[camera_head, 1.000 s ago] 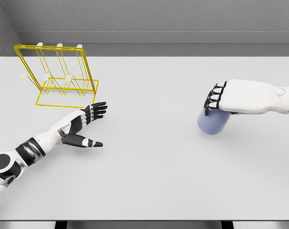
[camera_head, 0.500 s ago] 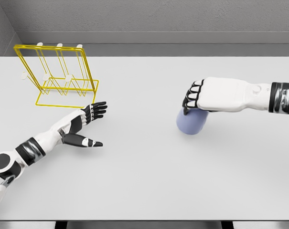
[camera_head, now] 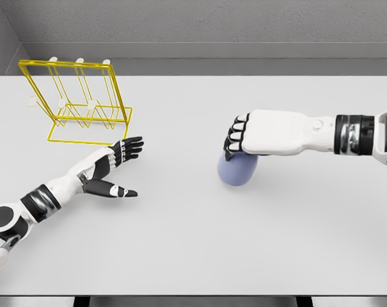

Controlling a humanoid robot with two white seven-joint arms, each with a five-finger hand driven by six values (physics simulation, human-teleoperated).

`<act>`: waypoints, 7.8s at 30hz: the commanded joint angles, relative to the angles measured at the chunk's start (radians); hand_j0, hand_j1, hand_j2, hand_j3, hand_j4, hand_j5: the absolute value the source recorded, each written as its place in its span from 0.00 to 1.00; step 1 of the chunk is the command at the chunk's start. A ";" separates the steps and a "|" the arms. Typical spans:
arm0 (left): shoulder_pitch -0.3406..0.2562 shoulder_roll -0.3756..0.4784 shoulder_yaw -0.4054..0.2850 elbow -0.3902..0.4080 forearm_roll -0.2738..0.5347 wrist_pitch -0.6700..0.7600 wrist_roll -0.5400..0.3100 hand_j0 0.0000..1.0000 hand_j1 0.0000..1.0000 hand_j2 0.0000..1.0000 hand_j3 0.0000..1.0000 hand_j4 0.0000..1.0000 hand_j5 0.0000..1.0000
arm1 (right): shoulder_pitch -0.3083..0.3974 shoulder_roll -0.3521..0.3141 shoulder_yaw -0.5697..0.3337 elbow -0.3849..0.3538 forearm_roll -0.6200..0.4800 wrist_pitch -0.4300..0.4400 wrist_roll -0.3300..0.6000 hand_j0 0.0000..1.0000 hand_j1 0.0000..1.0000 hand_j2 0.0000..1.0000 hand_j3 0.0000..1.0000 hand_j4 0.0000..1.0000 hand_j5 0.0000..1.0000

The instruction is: Place the cup on the cup holder with both arms

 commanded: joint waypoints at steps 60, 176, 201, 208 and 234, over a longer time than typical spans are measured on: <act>-0.097 -0.101 -0.070 0.072 0.001 0.006 0.000 1.00 1.00 1.00 1.00 1.00 1.00 | 0.285 -0.004 -0.562 0.058 -0.197 0.002 0.041 1.00 1.00 1.00 1.00 1.00 1.00; -0.195 -0.138 -0.056 -0.063 0.021 0.086 0.005 0.59 0.59 0.59 0.59 0.59 0.59 | 0.549 0.103 -0.771 0.090 -0.281 0.002 0.045 1.00 1.00 1.00 1.00 1.00 1.00; -0.198 0.020 0.094 -0.155 0.044 0.084 0.005 0.61 0.61 0.61 0.61 0.61 0.61 | 0.549 0.103 -0.771 0.095 -0.281 0.002 0.045 1.00 1.00 1.00 1.00 1.00 1.00; -0.199 0.042 0.115 -0.155 0.066 0.083 0.005 0.61 0.61 0.61 0.61 0.61 0.61 | 0.549 0.103 -0.771 0.095 -0.281 0.002 0.045 1.00 1.00 1.00 1.00 1.00 1.00; -0.199 0.092 0.181 -0.066 0.119 0.068 0.005 0.62 0.62 0.62 0.62 0.62 0.62 | 0.549 0.103 -0.771 0.095 -0.281 0.002 0.045 1.00 1.00 1.00 1.00 1.00 1.00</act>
